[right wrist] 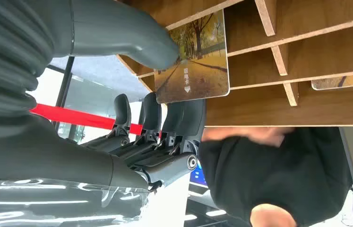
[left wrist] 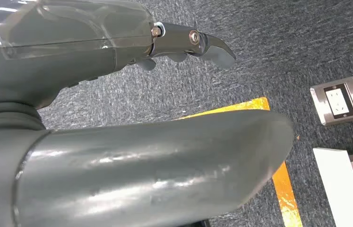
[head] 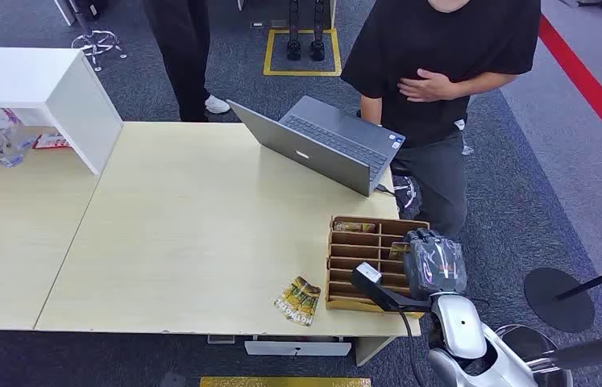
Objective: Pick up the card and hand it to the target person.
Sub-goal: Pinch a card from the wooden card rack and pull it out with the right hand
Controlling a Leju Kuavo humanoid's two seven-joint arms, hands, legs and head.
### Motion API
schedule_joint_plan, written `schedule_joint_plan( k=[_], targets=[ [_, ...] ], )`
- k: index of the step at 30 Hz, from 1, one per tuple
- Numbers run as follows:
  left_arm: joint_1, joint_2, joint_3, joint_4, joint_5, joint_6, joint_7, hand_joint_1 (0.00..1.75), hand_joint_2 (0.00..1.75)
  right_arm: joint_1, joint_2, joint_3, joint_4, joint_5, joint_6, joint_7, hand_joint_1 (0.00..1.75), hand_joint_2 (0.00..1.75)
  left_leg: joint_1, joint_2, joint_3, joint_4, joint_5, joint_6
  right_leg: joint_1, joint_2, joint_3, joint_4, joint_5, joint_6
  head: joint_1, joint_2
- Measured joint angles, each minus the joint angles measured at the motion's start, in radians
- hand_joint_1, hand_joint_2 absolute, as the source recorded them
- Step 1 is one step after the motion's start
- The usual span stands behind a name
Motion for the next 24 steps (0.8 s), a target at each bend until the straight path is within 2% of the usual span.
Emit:
schedule_joint_plan(
  k=[5,10,24],
  targets=[
    [0.0,0.0,0.0,0.0,0.0,0.0,0.0,0.0,0.0,-0.001,0.0,0.002,0.001,0.0,0.0,0.0,1.13,1.75,0.0,0.0,0.0,0.0,0.0,0.0,0.0,0.0,0.0,0.0,0.0,0.0,0.0,0.0],
    [0.0,0.0,0.0,0.0,0.0,0.0,0.0,0.0,0.0,-0.003,0.0,0.006,0.001,-0.003,0.0,-0.001,1.34,1.75,0.0,0.0,0.0,0.0,0.0,0.0,0.0,0.0,0.0,0.0,0.0,0.0,0.0,0.0],
    [0.0,0.0,0.0,0.0,-0.002,0.0,0.0,0.0,0.0,-0.011,0.0,0.006,0.001,-0.022,-0.012,-0.009,1.47,1.75,0.0,0.0,0.0,0.0,0.0,0.0,0.0,0.0,0.0,0.0,0.0,0.0,0.0,0.0]
  ],
)
